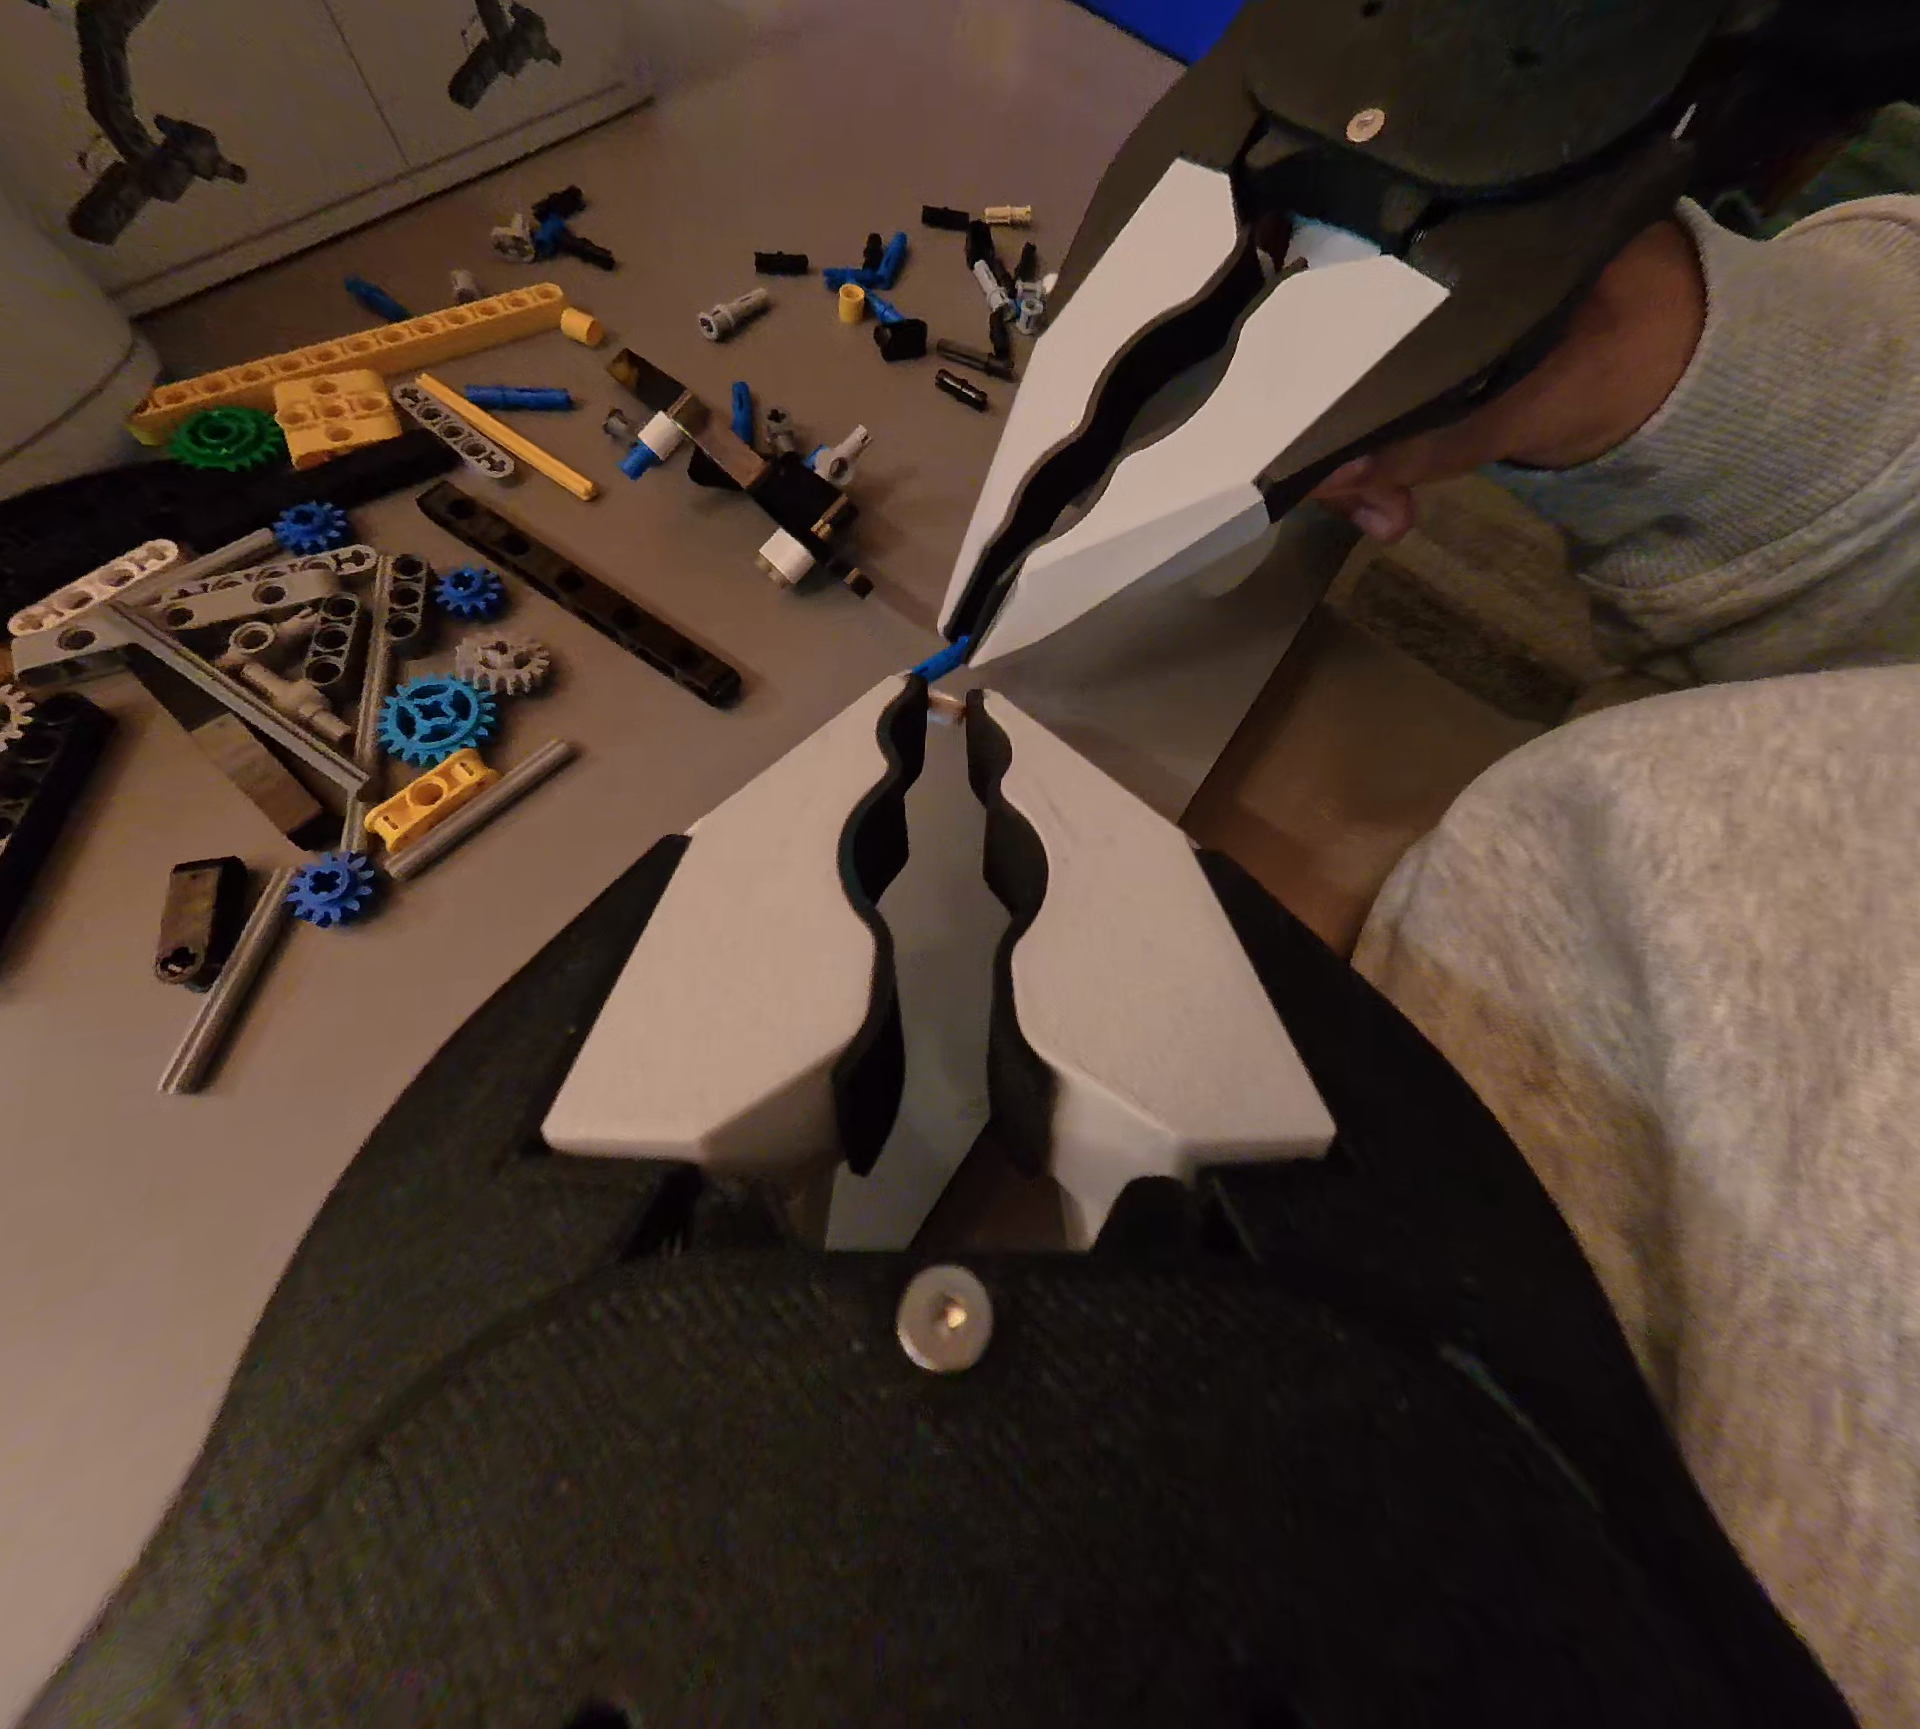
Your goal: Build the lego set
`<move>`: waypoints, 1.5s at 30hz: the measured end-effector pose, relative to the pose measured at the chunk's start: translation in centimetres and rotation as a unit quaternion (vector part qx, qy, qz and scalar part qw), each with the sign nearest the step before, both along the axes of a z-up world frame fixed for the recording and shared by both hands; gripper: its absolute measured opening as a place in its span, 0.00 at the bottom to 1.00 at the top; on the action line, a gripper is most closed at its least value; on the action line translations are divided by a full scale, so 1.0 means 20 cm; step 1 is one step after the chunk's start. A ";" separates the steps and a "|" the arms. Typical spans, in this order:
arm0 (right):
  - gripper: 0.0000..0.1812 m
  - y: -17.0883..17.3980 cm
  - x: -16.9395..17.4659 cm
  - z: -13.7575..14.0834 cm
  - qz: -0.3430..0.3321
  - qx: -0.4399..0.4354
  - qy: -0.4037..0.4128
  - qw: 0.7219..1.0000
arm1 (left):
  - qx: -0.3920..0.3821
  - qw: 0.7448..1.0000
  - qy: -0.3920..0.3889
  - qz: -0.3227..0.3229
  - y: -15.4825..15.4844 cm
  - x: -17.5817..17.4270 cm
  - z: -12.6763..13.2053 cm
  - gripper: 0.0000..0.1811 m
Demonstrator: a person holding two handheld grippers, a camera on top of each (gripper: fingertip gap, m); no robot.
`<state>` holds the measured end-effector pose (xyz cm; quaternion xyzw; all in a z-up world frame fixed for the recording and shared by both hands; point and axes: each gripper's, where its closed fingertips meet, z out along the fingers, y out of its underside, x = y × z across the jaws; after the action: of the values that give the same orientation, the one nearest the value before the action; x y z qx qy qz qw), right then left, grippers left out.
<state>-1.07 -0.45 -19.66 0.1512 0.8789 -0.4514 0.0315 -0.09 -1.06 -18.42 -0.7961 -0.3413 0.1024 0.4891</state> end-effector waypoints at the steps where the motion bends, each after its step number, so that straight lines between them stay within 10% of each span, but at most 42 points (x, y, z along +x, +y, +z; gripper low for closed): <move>1: 0.02 0.00 0.00 0.00 0.002 0.000 -0.001 1.000 | 0.002 1.000 -0.002 -0.001 0.00 0.00 0.00 0.03; 45: 0.02 0.06 -0.03 -0.01 0.012 0.004 0.011 1.000 | -0.049 0.997 -0.056 0.025 0.03 -0.03 -0.15 0.11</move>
<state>-1.66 0.78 -19.93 0.1359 0.8828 -0.4488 0.0263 -0.61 -0.47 -21.45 -0.8148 -0.3826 0.0868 0.4269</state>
